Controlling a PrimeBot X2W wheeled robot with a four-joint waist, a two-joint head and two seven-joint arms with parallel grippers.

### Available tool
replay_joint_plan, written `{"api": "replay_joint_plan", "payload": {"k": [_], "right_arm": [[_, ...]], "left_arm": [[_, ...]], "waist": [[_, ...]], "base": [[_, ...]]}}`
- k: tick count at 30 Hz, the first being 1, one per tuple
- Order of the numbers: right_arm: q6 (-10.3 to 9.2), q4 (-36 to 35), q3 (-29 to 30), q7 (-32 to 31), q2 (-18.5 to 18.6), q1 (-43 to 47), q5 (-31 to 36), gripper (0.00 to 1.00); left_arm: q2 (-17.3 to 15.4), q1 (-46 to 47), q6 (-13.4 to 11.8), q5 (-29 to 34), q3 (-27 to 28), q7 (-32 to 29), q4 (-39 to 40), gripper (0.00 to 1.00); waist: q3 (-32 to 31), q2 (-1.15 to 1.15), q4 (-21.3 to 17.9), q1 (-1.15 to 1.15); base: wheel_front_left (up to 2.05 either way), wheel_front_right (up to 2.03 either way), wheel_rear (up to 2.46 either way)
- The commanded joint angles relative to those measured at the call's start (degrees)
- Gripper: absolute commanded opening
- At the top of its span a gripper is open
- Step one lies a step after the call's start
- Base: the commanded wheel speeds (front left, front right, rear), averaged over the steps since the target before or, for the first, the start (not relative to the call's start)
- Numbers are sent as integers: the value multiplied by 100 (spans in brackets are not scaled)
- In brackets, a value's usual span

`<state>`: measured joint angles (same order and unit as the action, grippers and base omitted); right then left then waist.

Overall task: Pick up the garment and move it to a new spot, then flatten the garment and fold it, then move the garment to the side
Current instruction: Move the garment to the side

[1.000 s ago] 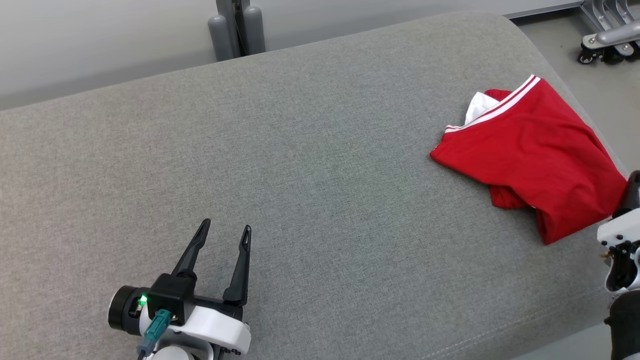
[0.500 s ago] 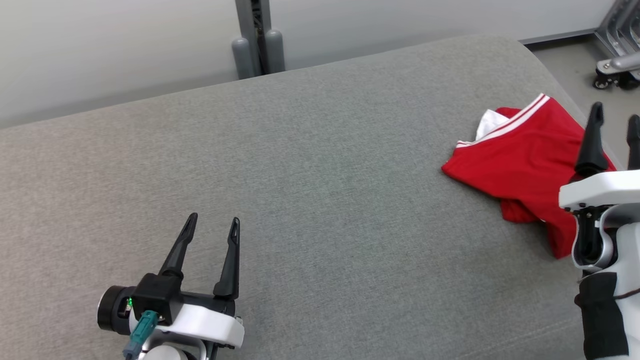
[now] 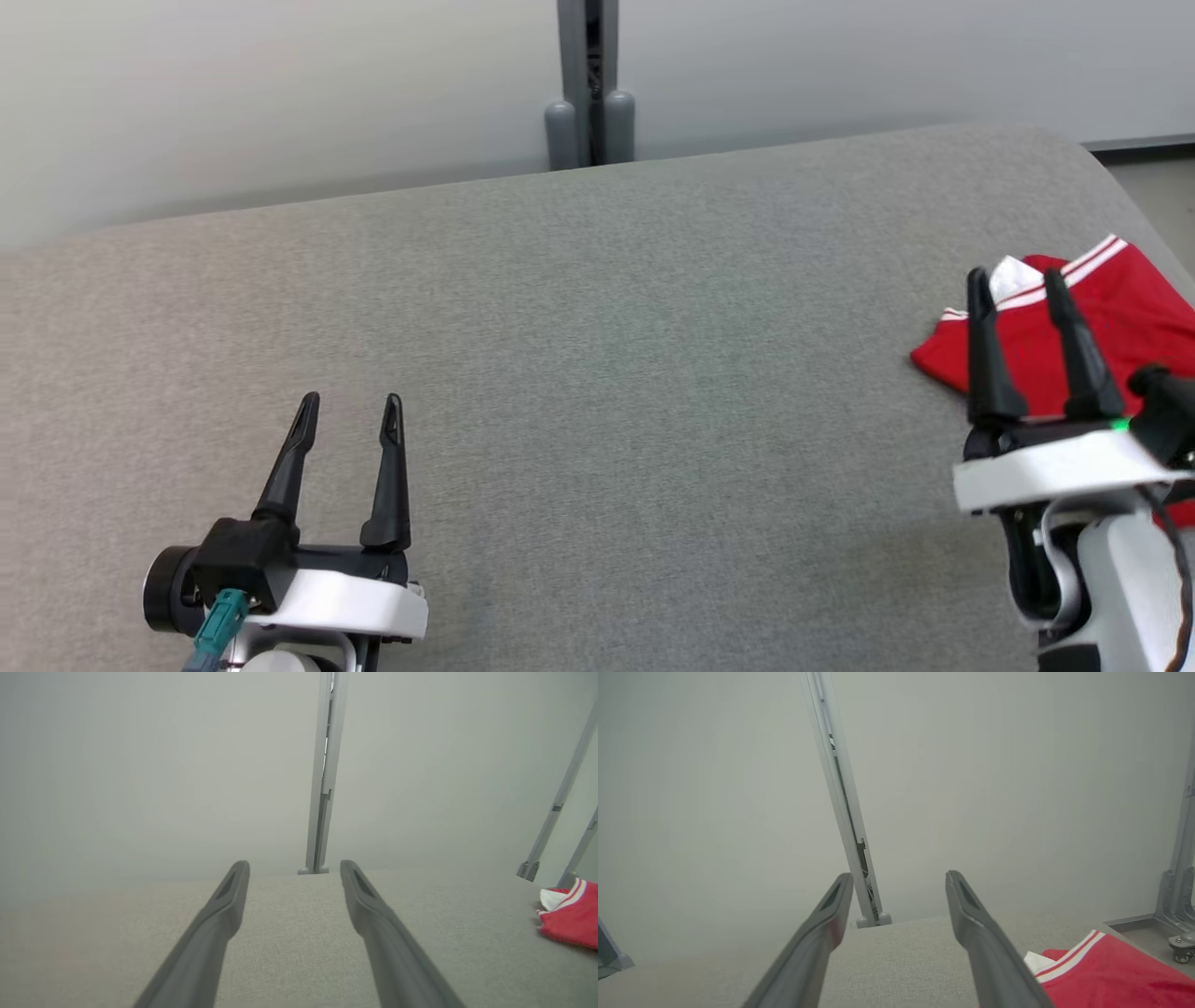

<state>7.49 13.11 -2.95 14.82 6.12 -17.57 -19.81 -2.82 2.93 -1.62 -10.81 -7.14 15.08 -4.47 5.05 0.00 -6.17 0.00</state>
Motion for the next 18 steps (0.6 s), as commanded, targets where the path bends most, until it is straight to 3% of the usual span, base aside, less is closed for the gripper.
{"api": "replay_joint_plan", "payload": {"k": [1,15,18], "right_arm": [[1,-107,-67,31,13,188,-53,100],[1,-206,-426,50,-156,1035,703,100],[1,-150,-524,50,-189,1149,873,100]], "left_arm": [[-24,-41,-48,-69,36,2,25,100],[-24,-260,-186,-392,54,2,-99,100],[-24,-288,-114,-439,13,2,-203,100]], "waist": [[-79,0,148,0],[-129,0,669,0],[-122,0,758,0]], "base": [[0,0,0],[0,0,0],[0,0,0]]}}
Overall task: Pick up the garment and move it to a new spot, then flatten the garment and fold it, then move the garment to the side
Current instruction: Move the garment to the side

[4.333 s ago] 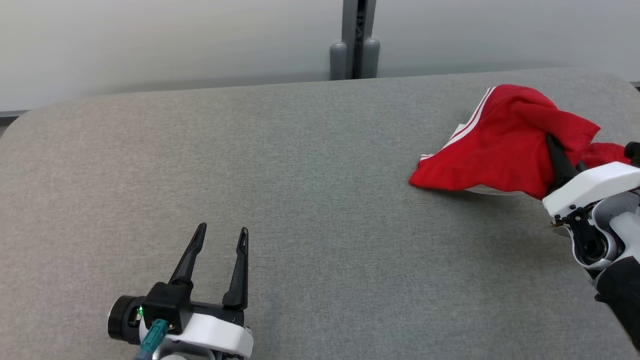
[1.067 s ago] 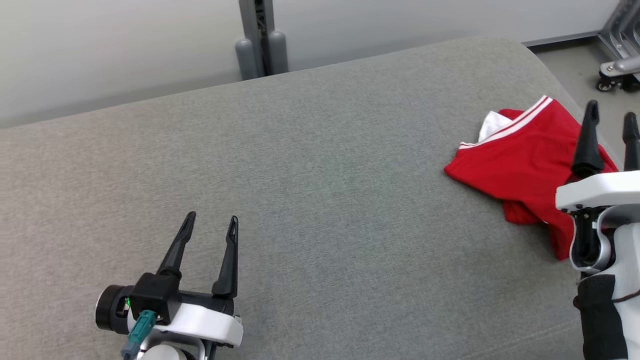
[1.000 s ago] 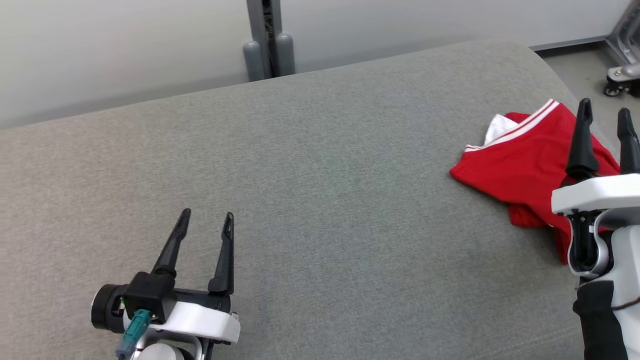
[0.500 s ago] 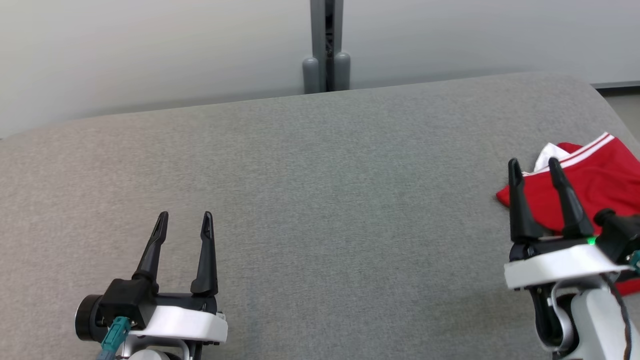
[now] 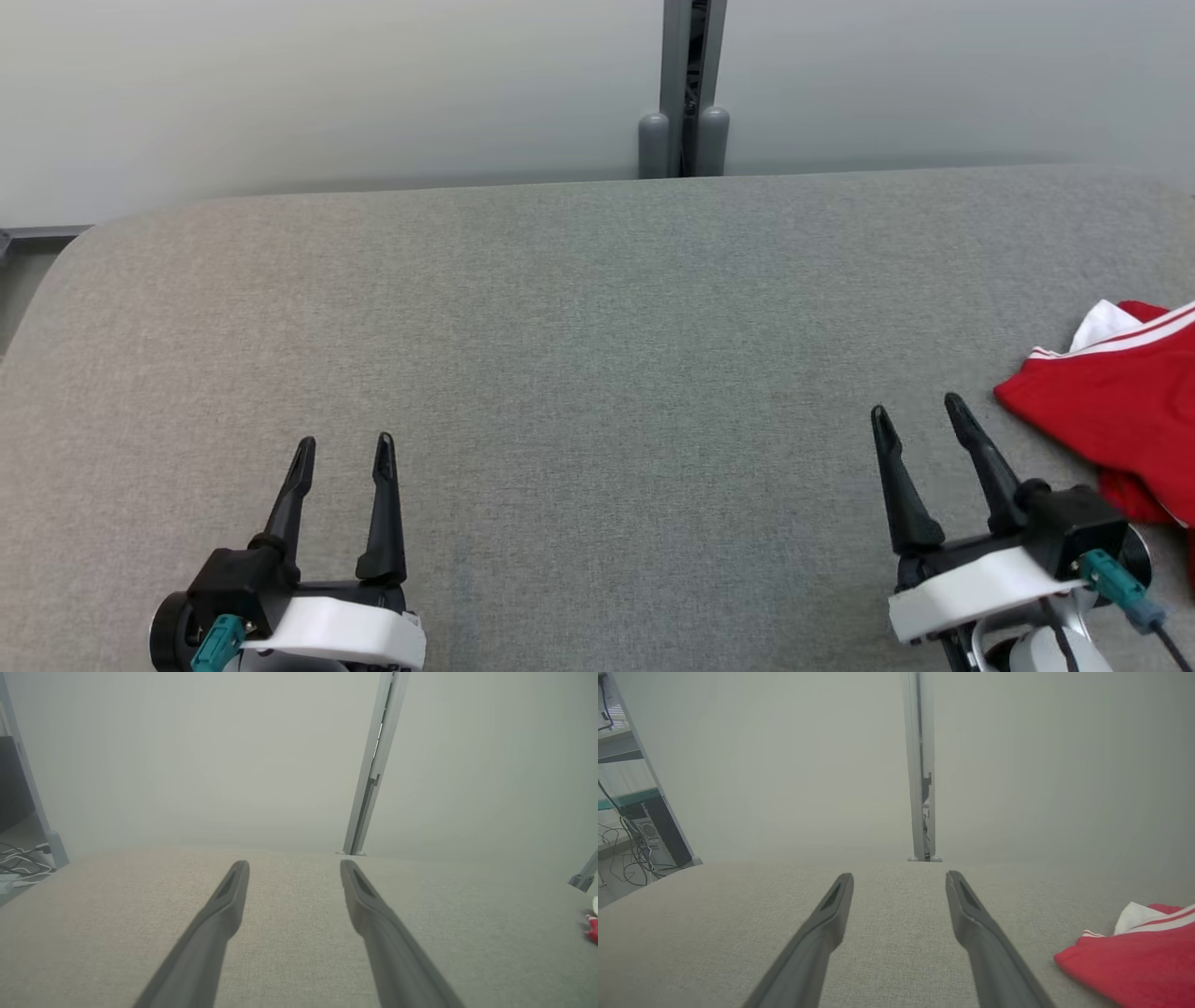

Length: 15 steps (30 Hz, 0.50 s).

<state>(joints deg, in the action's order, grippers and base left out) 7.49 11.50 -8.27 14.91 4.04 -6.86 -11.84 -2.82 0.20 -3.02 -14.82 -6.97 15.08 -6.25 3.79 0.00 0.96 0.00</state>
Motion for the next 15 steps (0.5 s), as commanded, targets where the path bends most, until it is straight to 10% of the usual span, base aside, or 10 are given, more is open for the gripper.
{"api": "replay_joint_plan", "payload": {"k": [1,15], "right_arm": [[1,11,8,41,20,79,75,100],[1,0,153,41,-93,164,96,100]], "left_arm": [[-24,-15,26,-38,-4,2,-25,100],[-24,-54,-139,21,21,2,54,100]], "waist": [[4,0,45,0],[-13,0,223,0]], "base": [[0,0,0],[0,0,0]]}}
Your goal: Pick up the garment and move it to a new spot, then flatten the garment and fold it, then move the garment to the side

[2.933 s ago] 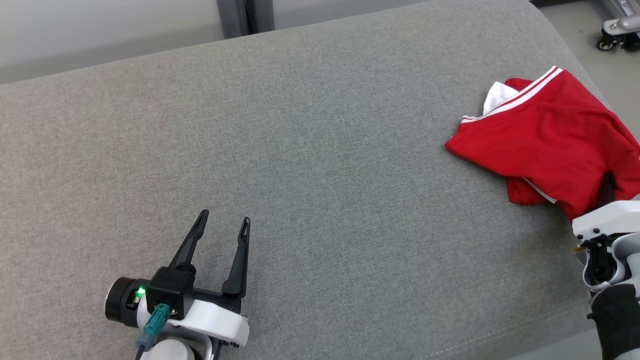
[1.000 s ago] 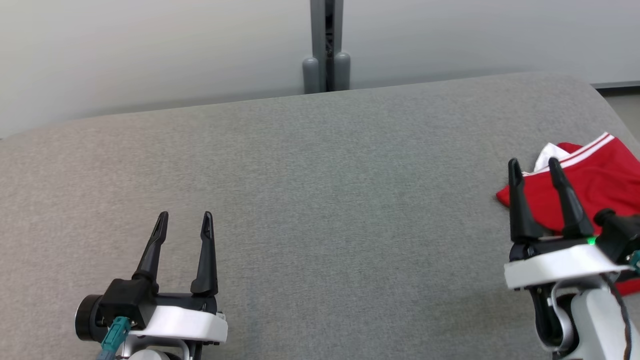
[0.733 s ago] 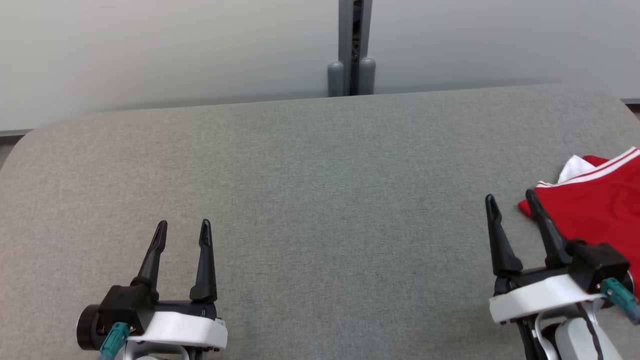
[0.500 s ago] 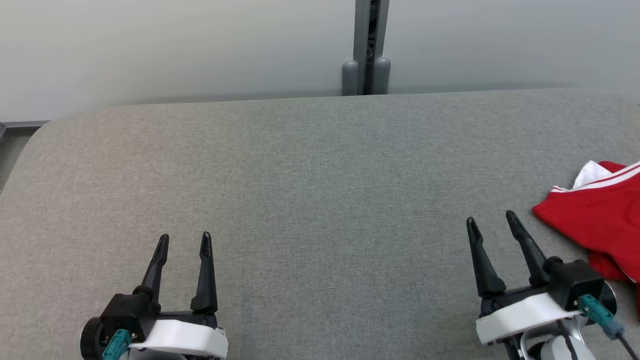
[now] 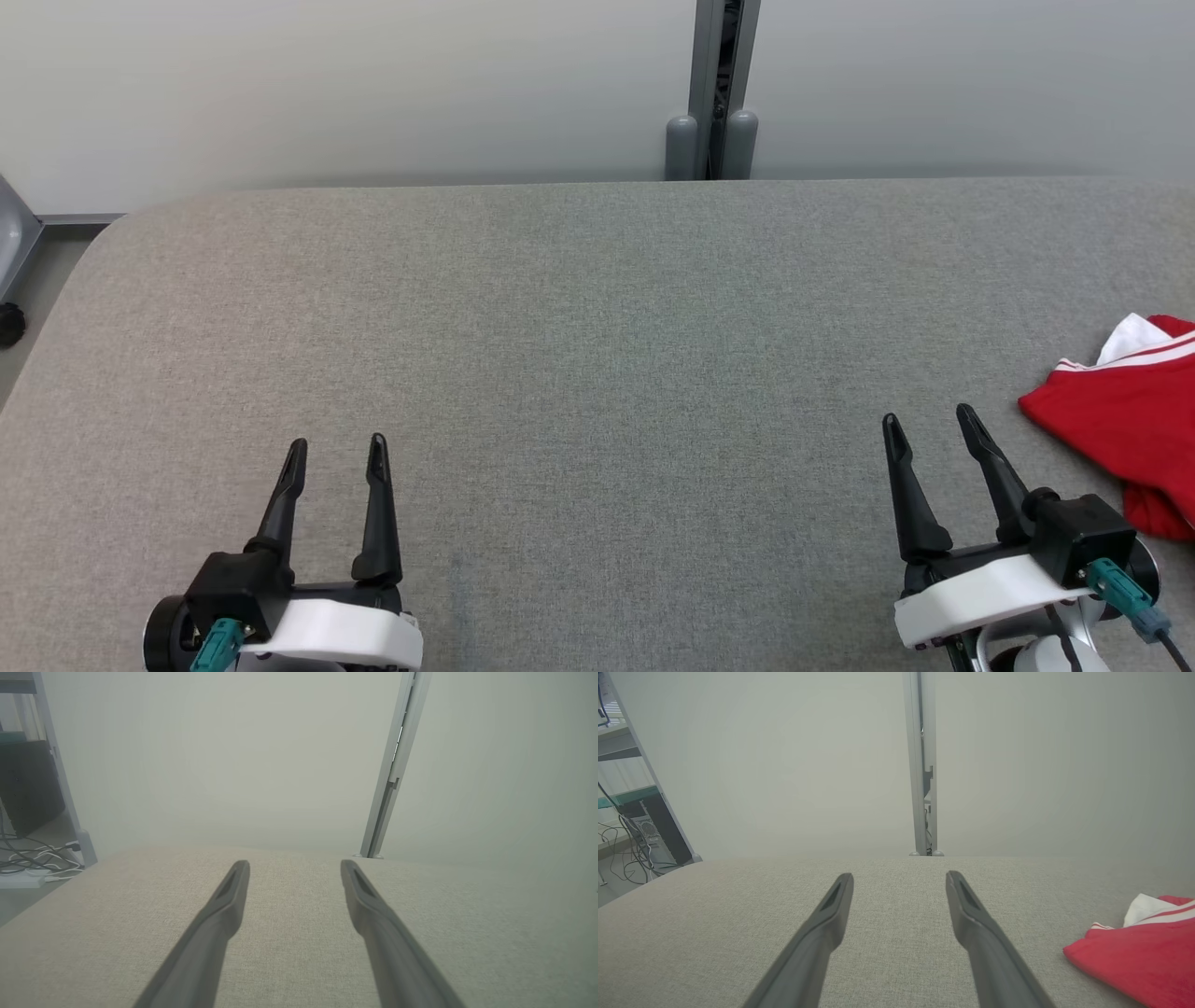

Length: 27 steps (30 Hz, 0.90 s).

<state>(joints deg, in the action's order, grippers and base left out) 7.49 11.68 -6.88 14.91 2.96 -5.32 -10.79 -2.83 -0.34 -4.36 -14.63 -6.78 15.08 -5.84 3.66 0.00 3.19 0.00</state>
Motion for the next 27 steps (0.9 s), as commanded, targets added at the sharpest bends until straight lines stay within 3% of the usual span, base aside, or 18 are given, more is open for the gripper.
{"api": "replay_joint_plan", "payload": {"k": [1,9,18,27], "right_arm": [[1,-18,18,41,12,13,-7,100],[1,4,-9,41,8,27,8,100],[1,77,-38,41,8,23,-19,100],[1,114,4,41,8,85,-28,100]], "left_arm": [[-22,7,18,54,-14,2,25,100],[-23,22,40,205,-61,2,-16,100],[-23,-69,351,72,10,2,184,100],[-23,-145,377,-61,68,2,72,100]], "waist": [[1,0,3,0],[0,0,-26,0],[-33,0,-90,0],[-122,0,-98,0]], "base": [[0,0,0],[0,0,0],[0,0,0],[0,0,0]]}}
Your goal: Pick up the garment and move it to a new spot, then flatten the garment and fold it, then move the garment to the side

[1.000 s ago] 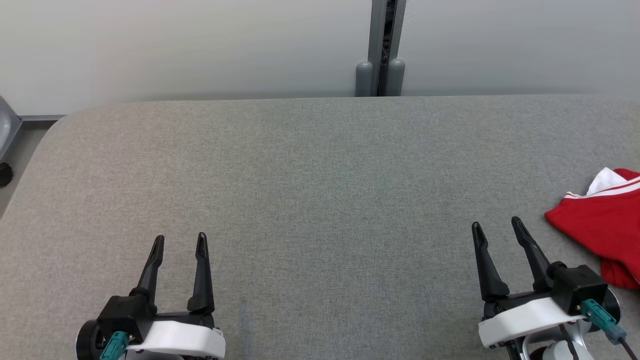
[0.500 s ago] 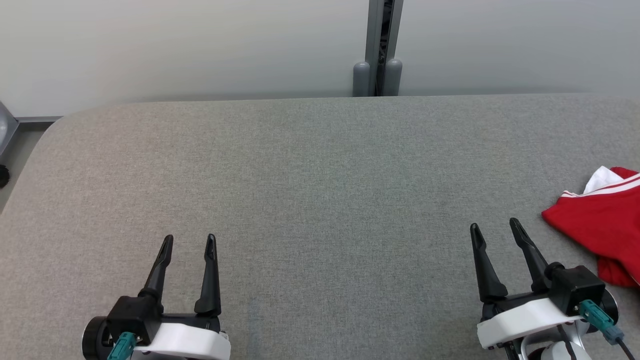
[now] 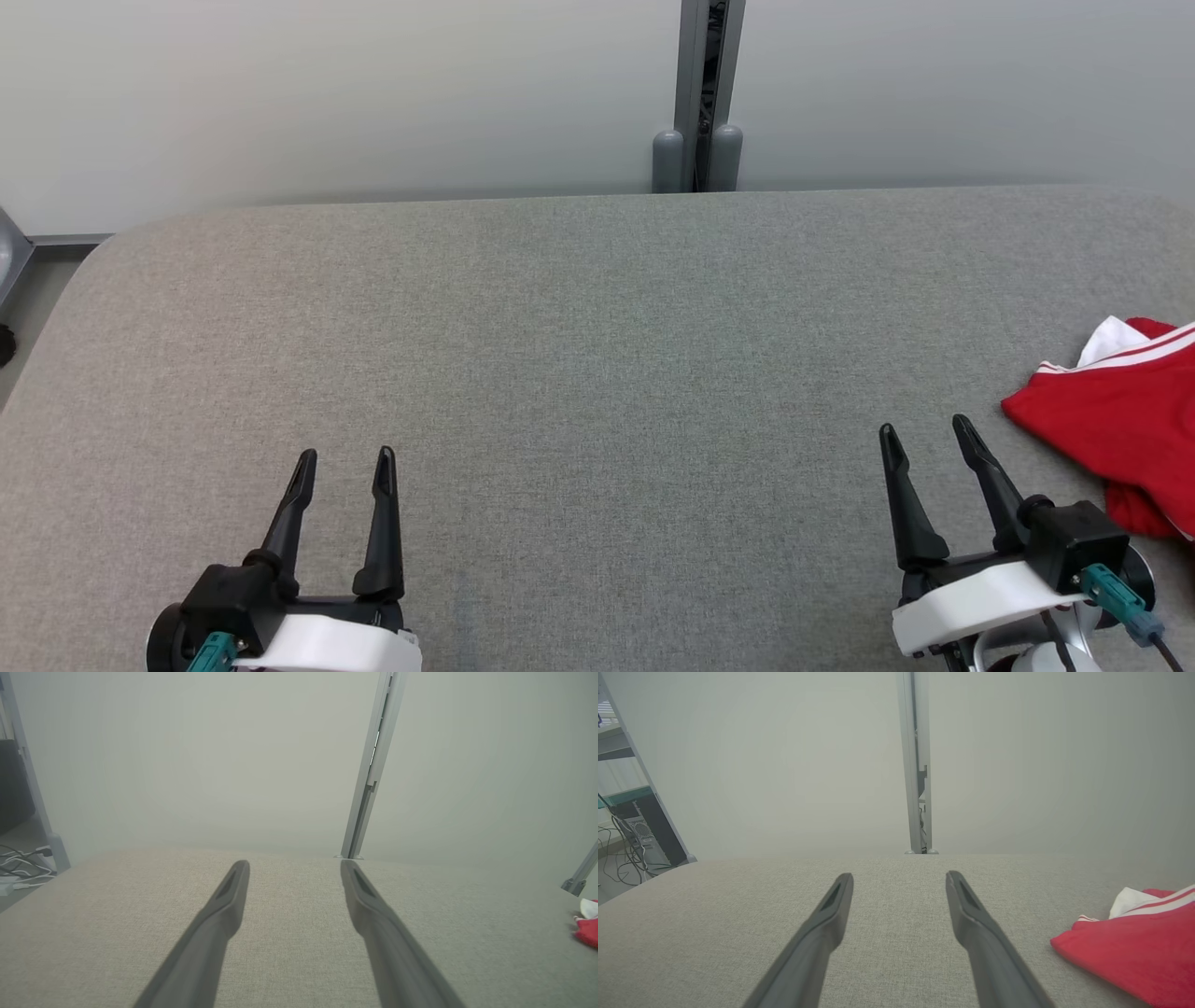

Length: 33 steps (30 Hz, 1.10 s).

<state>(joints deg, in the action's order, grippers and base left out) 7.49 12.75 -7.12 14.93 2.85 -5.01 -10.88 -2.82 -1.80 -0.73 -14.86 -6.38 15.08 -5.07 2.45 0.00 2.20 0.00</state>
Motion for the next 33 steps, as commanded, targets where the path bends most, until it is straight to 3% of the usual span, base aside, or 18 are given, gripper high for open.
{"api": "replay_joint_plan", "payload": {"k": [1,16,17,22,33], "right_arm": [[1,2,31,40,19,55,-16,100],[1,21,51,41,18,-13,-30,100],[0,12,39,0,0,-1,-2,0],[0,232,26,-31,-50,170,-22,0],[0,157,248,-331,60,189,-1339,0]], "left_arm": [[-24,2,16,-47,34,2,-7,100],[-24,48,78,-147,107,2,42,100],[0,0,69,-137,81,0,32,0],[37,-140,68,-159,44,-4,-199,0],[8,37,165,-1333,48,-206,-303,0]], "waist": [[0,0,4,0],[10,0,-21,0],[10,0,-21,0],[6,0,-24,0],[-15,0,-41,0]], "base": [[0,0,0],[0,0,0],[0,0,0],[0,0,0],[0,0,0]]}}
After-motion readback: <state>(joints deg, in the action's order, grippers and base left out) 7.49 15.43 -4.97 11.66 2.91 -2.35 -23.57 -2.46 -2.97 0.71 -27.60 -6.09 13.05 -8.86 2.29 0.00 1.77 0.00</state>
